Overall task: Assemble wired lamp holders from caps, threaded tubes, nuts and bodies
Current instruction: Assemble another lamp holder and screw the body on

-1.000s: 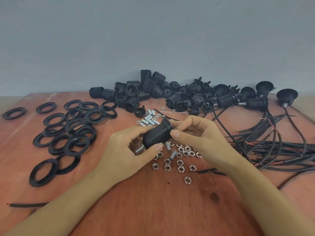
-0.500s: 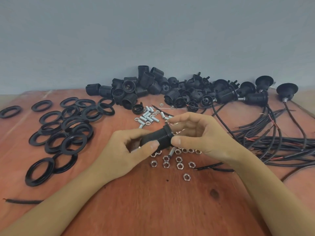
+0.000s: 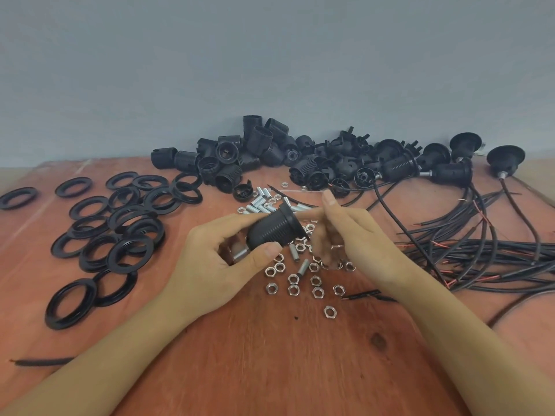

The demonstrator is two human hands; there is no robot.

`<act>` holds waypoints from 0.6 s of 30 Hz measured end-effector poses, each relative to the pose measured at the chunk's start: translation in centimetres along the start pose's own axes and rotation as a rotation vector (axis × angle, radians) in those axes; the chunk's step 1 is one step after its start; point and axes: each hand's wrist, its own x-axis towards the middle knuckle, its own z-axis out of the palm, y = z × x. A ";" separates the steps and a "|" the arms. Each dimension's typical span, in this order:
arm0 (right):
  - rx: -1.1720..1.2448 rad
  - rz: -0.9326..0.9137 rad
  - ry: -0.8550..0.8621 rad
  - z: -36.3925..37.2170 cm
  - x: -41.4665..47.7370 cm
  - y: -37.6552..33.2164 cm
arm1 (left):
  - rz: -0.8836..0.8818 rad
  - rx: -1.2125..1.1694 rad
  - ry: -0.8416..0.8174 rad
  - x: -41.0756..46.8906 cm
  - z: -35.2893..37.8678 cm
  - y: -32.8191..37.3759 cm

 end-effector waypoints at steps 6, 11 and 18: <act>0.065 -0.061 0.114 -0.2 0.0 -0.1 | 0.041 0.035 0.015 0.1 -0.1 0.1; 0.009 -0.035 0.044 0.4 -0.2 0.1 | 0.038 0.042 0.026 0.0 -0.1 0.0; 0.064 -0.082 0.029 0.8 -0.1 0.4 | 0.052 0.062 0.024 0.0 -0.1 0.0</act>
